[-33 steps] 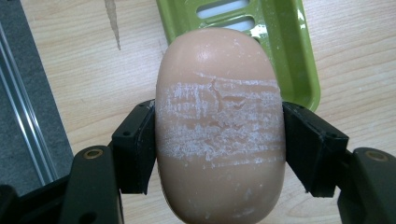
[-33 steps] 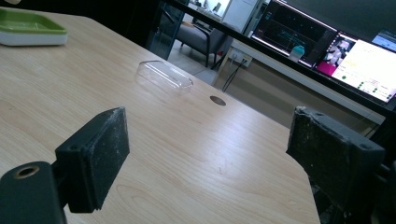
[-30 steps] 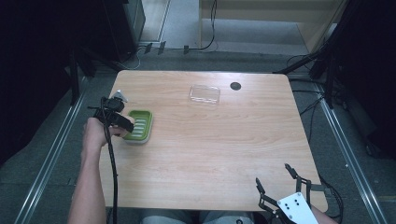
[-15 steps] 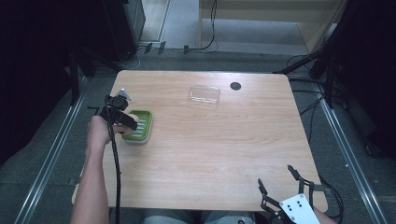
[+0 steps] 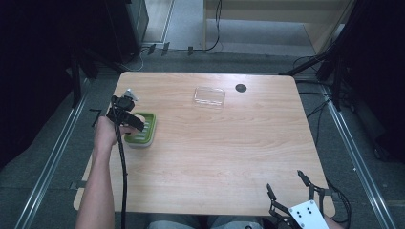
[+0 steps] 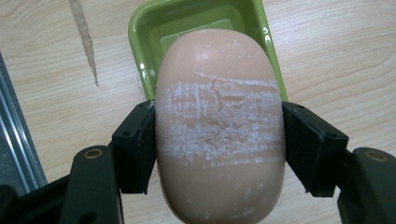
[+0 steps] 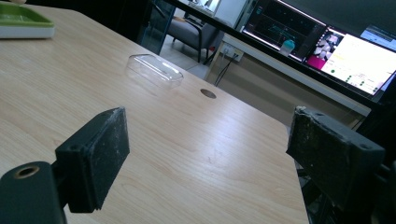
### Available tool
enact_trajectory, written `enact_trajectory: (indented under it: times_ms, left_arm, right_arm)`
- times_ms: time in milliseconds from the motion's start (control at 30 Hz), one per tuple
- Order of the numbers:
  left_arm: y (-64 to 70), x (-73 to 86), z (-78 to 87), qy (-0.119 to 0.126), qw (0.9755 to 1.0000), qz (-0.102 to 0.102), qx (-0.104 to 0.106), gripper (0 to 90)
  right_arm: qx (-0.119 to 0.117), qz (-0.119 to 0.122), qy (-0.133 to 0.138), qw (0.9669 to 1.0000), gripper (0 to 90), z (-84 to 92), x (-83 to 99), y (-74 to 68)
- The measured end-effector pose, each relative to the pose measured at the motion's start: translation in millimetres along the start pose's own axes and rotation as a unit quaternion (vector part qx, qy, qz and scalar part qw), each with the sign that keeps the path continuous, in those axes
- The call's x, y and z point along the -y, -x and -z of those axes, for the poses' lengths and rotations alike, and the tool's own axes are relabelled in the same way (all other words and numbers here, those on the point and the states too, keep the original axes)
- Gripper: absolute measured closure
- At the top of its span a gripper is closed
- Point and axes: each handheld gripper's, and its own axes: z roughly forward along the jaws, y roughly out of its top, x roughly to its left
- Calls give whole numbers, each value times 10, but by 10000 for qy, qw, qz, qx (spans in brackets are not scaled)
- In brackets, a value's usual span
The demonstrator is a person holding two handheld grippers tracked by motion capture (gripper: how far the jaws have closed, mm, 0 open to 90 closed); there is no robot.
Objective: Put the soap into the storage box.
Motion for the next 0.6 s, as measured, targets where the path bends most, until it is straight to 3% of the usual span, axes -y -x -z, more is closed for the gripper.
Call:
enact_trajectory:
  times_ms: [600]
  left_arm:
    - [6,-79,-205,-3,9998,200,-53,338]
  right_arm:
    - [79,-19,-41,10000,131,42,30,38]
